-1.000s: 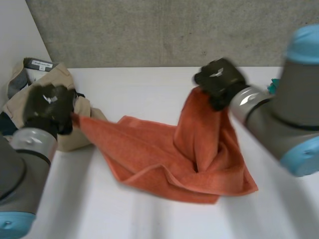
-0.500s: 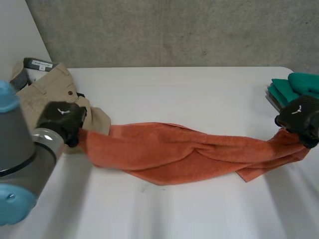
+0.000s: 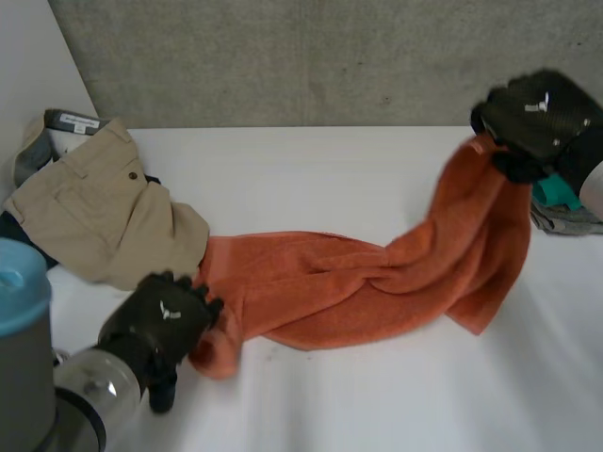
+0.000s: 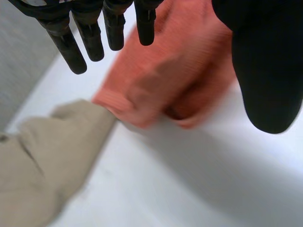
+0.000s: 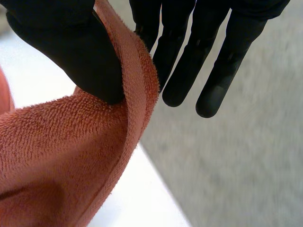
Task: Fold the laundry.
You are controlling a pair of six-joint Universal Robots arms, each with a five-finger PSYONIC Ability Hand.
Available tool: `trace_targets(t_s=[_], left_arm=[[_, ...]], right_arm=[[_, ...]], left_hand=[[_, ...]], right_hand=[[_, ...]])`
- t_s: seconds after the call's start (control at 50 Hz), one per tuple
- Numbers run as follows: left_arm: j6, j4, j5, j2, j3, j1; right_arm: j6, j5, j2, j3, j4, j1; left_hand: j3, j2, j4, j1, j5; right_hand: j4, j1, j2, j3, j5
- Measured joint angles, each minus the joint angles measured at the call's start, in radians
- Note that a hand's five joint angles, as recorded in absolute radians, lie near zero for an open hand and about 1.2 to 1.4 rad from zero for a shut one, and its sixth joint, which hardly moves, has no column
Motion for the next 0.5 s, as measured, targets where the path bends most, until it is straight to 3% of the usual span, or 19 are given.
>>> trace_targets(t_s=[0.12,0.24,0.32,0.46,0.5], left_arm=[[0.043,0.09,0.006,-0.039,0.155,0.057],[0.007,0.275,0.035,-0.197,0.334,0.107],[-0.048,0.375,0.122,-0.376,0.465,0.119],[-0.105,0.395,0.301,-0.625,0.617,0.119],[-0.105,0.395,0.301,-0.625,0.617,0.119]], right_arm=[[0.114,-0.089,-0.129,0.014,-0.036,0.012],[0.233,-0.141,-0.236,0.021,-0.076,0.026],[0.319,-0.187,-0.303,0.017,-0.097,0.033],[0.458,-0.236,-0.378,-0.004,-0.126,0.037],[0.458,-0.236,-0.378,-0.004,-0.126,0.037]], left_hand=[[-0.002,-0.003,-0.002,0.0,0.0],[-0.002,-0.003,-0.002,0.0,0.0],[-0.002,-0.003,-0.002,0.0,0.0],[-0.002,-0.003,-0.002,0.0,0.0],[-0.002,-0.003,-0.002,0.0,0.0]], right_hand=[[0.001,0.0,0.001,0.0,0.0],[0.002,0.0,0.001,0.0,0.0],[0.003,0.0,0.001,0.0,0.0],[0.003,0.0,0.001,0.0,0.0],[0.003,0.0,0.001,0.0,0.0]])
